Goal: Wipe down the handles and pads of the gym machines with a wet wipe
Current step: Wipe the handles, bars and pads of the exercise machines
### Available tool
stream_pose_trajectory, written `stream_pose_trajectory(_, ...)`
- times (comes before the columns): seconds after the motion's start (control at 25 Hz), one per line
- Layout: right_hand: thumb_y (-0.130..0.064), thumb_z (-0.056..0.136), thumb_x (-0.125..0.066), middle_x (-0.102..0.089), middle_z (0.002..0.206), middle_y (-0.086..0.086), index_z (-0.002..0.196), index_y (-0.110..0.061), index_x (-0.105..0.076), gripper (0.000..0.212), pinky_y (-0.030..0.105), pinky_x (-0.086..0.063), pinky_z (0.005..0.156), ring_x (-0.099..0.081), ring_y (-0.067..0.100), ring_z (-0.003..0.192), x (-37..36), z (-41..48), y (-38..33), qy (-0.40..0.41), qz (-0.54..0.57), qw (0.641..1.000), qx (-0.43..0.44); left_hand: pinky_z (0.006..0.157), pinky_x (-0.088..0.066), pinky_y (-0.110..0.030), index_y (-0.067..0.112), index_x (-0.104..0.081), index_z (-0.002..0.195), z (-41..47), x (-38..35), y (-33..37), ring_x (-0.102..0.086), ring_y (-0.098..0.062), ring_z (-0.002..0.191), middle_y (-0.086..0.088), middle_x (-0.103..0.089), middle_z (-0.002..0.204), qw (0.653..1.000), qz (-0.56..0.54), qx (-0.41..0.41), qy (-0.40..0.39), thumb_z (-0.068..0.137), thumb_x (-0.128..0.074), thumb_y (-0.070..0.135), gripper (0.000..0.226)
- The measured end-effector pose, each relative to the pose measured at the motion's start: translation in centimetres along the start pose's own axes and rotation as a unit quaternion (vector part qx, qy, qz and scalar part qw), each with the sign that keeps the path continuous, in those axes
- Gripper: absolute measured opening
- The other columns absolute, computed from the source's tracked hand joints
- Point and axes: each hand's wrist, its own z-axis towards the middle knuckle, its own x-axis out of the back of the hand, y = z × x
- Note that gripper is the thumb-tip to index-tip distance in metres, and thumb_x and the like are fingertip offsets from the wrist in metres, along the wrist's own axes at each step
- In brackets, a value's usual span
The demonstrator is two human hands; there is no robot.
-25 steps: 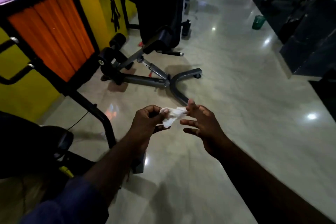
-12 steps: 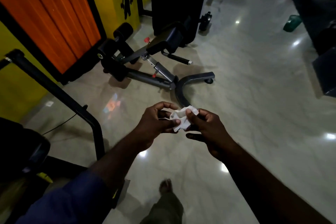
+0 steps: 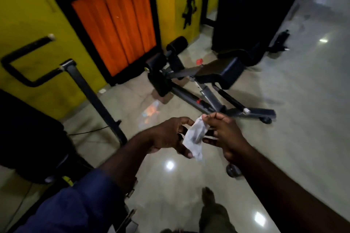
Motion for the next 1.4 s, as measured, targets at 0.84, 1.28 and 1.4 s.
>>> stream_pose_trajectory(0.84,0.009,0.087,-0.056,-0.069,0.08,0.01,0.085,-0.007,-0.074,0.024,0.024,-0.053,0.061,-0.067,0.02,0.071,-33.2,32.8,-14.2,-0.471,-0.152,0.869,-0.014,0.093,-0.052,-0.052,-0.003,-0.076,0.079,0.2,31.1,-6.0,-0.069,-0.038,0.097,-0.02,-0.078,0.103,0.688,-0.356,-0.014,0.632,0.087,-0.059,-0.009,0.02)
stream_pose_trajectory(1.28,-0.004,0.081,-0.083,-0.074,0.082,0.01,0.086,-0.01,-0.065,0.019,0.031,-0.057,0.065,-0.071,0.017,0.071,-52.2,47.8,-18.9,-0.546,-0.198,0.81,-0.08,0.079,-0.063,-0.035,-0.002,-0.067,0.106,1.8,51.3,-9.1,-0.073,-0.022,0.087,-0.012,-0.077,0.098,0.625,-0.296,-0.028,0.722,0.071,-0.085,-0.014,0.042)
stream_pose_trajectory(1.4,-0.001,0.089,-0.074,-0.07,0.076,0.007,0.08,-0.015,-0.057,0.023,0.029,-0.057,0.061,-0.068,0.015,0.066,-57.3,53.3,-20.4,-0.574,-0.185,0.789,-0.116,0.075,-0.062,-0.028,0.0,-0.067,0.101,3.4,56.7,-10.2,-0.073,-0.018,0.083,-0.009,-0.077,0.092,0.579,-0.315,-0.003,0.752,0.072,-0.082,-0.019,0.038)
